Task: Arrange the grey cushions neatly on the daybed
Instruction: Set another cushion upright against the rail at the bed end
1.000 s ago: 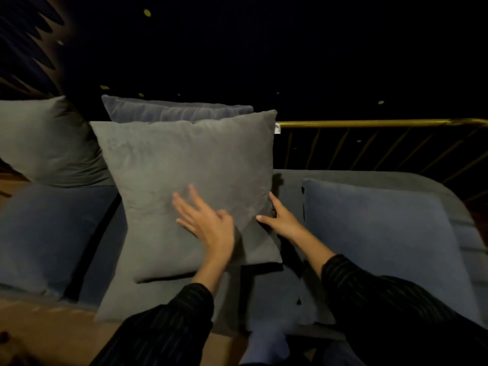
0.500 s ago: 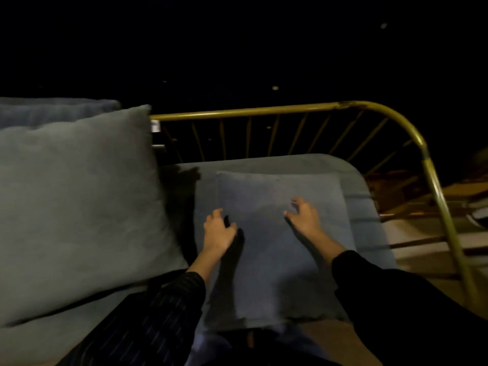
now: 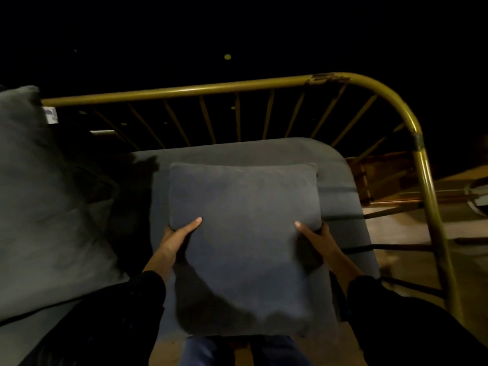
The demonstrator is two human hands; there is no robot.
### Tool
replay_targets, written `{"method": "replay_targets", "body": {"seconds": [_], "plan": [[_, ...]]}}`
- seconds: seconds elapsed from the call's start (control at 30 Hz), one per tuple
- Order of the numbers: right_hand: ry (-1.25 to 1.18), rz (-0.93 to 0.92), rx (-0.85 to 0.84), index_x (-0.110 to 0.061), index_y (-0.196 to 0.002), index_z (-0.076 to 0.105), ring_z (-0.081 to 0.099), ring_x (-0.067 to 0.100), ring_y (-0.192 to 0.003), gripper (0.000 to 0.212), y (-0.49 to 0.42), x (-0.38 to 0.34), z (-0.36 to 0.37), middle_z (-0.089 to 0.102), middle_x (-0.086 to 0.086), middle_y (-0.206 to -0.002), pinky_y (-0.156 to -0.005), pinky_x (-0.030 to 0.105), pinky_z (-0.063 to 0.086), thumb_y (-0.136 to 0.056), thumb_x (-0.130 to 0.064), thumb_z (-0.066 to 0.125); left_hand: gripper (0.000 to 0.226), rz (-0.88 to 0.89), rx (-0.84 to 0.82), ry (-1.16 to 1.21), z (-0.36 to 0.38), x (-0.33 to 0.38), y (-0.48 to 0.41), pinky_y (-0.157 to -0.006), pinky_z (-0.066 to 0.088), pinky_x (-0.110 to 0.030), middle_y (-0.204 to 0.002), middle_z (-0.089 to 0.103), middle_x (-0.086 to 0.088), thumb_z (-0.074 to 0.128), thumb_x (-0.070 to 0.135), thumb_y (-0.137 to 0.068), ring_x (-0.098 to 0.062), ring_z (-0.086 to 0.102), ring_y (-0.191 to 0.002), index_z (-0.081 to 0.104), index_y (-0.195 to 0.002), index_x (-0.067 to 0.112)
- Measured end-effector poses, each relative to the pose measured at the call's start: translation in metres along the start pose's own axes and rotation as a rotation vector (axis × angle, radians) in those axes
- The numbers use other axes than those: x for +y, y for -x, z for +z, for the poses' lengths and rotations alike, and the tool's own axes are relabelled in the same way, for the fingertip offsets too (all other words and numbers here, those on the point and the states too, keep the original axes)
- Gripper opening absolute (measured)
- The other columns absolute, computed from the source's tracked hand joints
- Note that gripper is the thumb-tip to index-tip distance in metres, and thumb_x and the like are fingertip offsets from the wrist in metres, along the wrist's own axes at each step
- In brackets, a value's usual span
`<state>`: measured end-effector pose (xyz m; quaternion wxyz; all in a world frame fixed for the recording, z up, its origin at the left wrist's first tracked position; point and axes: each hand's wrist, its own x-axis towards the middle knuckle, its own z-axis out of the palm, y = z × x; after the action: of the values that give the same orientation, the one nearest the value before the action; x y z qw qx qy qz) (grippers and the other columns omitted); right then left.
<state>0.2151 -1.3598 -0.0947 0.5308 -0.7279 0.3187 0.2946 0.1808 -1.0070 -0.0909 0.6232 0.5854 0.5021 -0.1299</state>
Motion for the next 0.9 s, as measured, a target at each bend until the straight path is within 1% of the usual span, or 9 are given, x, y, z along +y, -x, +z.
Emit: {"method": "replay_targets", "body": {"seconds": [0.07,0.13,0.23,0.33,0.43,0.53,0.6,0.7,0.9], "plan": [[-0.182,0.004,0.023,-0.012,-0.139,0.042,0.064,0.026,-0.105,0.086,0.002,-0.001,0.004,0.061,0.011,-0.125,-0.085,0.038,0.052,-0.068,-0.041,0.082,0.108,-0.007,-0.012,0.047,0.006,0.007,0.009,-0.098,0.052,-0.048,-0.13,0.064,-0.011,0.095,0.041,-0.044,-0.028,0.065,-0.112,0.05,-0.136,0.009],[-0.318,-0.001,0.04,-0.011,-0.137,0.045,0.067,0.021,-0.09,0.088,0.01,-0.005,0.007,0.063,0.009,-0.114,-0.076,0.036,0.055,-0.063,-0.034,0.086,0.1,0.011,-0.014,0.078,0.01,0.015,0.024,-0.099,0.05,-0.052,-0.13,0.062,-0.01,0.094,0.03,-0.052,-0.03,0.064,-0.113,0.044,-0.136,0.008],[-0.389,-0.042,0.047,-0.016,-0.132,0.05,0.062,0.031,-0.11,0.079,0.032,-0.015,0.003,0.061,0.013,-0.127,-0.094,0.05,0.052,-0.064,-0.029,0.086,0.092,0.066,0.004,0.078,0.007,0.024,0.051,-0.103,0.048,-0.051,-0.131,0.058,-0.011,0.09,0.019,-0.061,-0.03,0.061,-0.116,0.038,-0.137,0.009],[-0.368,-0.16,0.033,-0.023,-0.129,0.051,0.059,0.038,-0.114,0.093,0.055,-0.04,-0.009,0.059,0.017,-0.127,-0.094,0.058,0.05,-0.048,-0.047,0.089,0.096,0.174,0.015,0.107,0.001,0.036,0.079,-0.1,0.049,-0.047,-0.126,0.061,-0.009,0.091,0.025,-0.051,-0.027,0.062,-0.109,0.042,-0.133,0.012],[-0.295,-0.334,0.062,-0.024,-0.137,0.041,0.054,0.03,-0.117,0.076,0.064,-0.08,-0.019,0.054,0.005,-0.129,-0.096,0.049,0.048,-0.072,-0.027,0.081,0.071,0.314,0.028,0.142,-0.001,0.057,0.091,-0.092,0.049,-0.039,-0.116,0.06,-0.003,0.083,0.003,-0.069,-0.024,0.06,-0.105,0.042,-0.127,0.016],[-0.326,-0.475,0.067,-0.026,-0.141,0.037,0.054,0.025,-0.122,0.078,0.064,-0.129,-0.022,0.052,0.0,-0.135,-0.099,0.045,0.047,-0.075,-0.018,0.078,0.074,0.44,0.0,0.166,0.002,0.1,0.096,-0.092,0.048,-0.038,-0.111,0.058,0.009,0.078,-0.004,-0.072,-0.018,0.06,-0.103,0.039,-0.13,0.02],[-0.395,-0.518,0.018,-0.031,-0.14,0.037,0.057,0.019,-0.117,0.079,0.058,-0.162,-0.021,0.054,-0.002,-0.133,-0.092,0.04,0.051,-0.074,-0.018,0.079,0.08,0.486,-0.021,0.194,0.004,0.131,0.09,-0.094,0.048,-0.038,-0.115,0.058,0.006,0.077,-0.007,-0.072,-0.019,0.06,-0.106,0.036,-0.136,0.018],[-0.43,-0.583,-0.021,-0.026,-0.143,0.032,0.058,0.013,-0.113,0.083,0.04,-0.207,-0.016,0.054,-0.001,-0.132,-0.084,0.027,0.05,-0.075,-0.013,0.078,0.089,0.521,-0.047,0.205,0.006,0.171,0.072,-0.1,0.048,-0.041,-0.135,0.051,-0.002,0.078,-0.004,-0.073,-0.022,0.056,-0.117,0.028,-0.144,0.016],[-0.308,-0.476,-0.093,-0.024,-0.15,0.018,0.047,0.02,-0.127,0.099,-0.006,-0.232,0.003,0.041,0.004,-0.147,-0.105,0.036,0.042,-0.073,-0.024,0.08,0.086,0.342,-0.132,0.195,0.02,0.203,0.039,-0.108,0.041,-0.05,-0.152,0.038,0.001,0.07,0.022,-0.088,-0.026,0.041,-0.138,0.013,-0.152,0.023]]}}
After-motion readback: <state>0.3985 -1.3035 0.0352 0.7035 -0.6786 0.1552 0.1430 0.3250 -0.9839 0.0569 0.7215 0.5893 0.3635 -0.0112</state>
